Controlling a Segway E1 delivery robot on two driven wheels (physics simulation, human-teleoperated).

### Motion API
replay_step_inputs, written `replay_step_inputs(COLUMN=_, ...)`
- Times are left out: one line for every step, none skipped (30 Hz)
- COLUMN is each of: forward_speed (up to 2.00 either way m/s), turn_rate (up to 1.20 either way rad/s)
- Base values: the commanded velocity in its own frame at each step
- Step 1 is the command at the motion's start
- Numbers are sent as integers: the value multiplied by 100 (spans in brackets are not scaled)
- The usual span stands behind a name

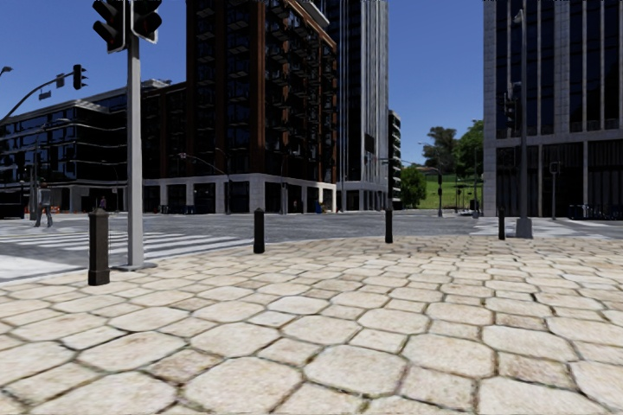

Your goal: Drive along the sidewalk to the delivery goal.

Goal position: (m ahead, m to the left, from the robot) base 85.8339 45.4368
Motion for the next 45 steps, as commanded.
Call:
replay_step_inputs(forward_speed=200, turn_rate=37)
replay_step_inputs(forward_speed=200, turn_rate=37)
replay_step_inputs(forward_speed=200, turn_rate=37)
replay_step_inputs(forward_speed=200, turn_rate=37)
replay_step_inputs(forward_speed=200, turn_rate=37)
replay_step_inputs(forward_speed=200, turn_rate=37)
replay_step_inputs(forward_speed=200, turn_rate=37)
replay_step_inputs(forward_speed=200, turn_rate=37)
replay_step_inputs(forward_speed=200, turn_rate=37)
replay_step_inputs(forward_speed=200, turn_rate=37)
replay_step_inputs(forward_speed=200, turn_rate=37)
replay_step_inputs(forward_speed=200, turn_rate=37)
replay_step_inputs(forward_speed=200, turn_rate=37)
replay_step_inputs(forward_speed=200, turn_rate=37)
replay_step_inputs(forward_speed=200, turn_rate=37)
replay_step_inputs(forward_speed=200, turn_rate=37)
replay_step_inputs(forward_speed=200, turn_rate=37)
replay_step_inputs(forward_speed=200, turn_rate=37)
replay_step_inputs(forward_speed=200, turn_rate=37)
replay_step_inputs(forward_speed=200, turn_rate=37)
replay_step_inputs(forward_speed=200, turn_rate=37)
replay_step_inputs(forward_speed=200, turn_rate=37)
replay_step_inputs(forward_speed=200, turn_rate=37)
replay_step_inputs(forward_speed=200, turn_rate=37)
replay_step_inputs(forward_speed=200, turn_rate=37)
replay_step_inputs(forward_speed=200, turn_rate=37)
replay_step_inputs(forward_speed=200, turn_rate=37)
replay_step_inputs(forward_speed=200, turn_rate=37)
replay_step_inputs(forward_speed=200, turn_rate=37)
replay_step_inputs(forward_speed=200, turn_rate=36)
replay_step_inputs(forward_speed=200, turn_rate=22)
replay_step_inputs(forward_speed=200, turn_rate=22)
replay_step_inputs(forward_speed=200, turn_rate=10)
replay_step_inputs(forward_speed=200, turn_rate=4)
replay_step_inputs(forward_speed=200, turn_rate=0)
replay_step_inputs(forward_speed=200, turn_rate=0)
replay_step_inputs(forward_speed=200, turn_rate=0)
replay_step_inputs(forward_speed=200, turn_rate=0)
replay_step_inputs(forward_speed=200, turn_rate=0)
replay_step_inputs(forward_speed=200, turn_rate=0)
replay_step_inputs(forward_speed=200, turn_rate=0)
replay_step_inputs(forward_speed=200, turn_rate=0)
replay_step_inputs(forward_speed=200, turn_rate=0)
replay_step_inputs(forward_speed=200, turn_rate=0)
replay_step_inputs(forward_speed=200, turn_rate=12)
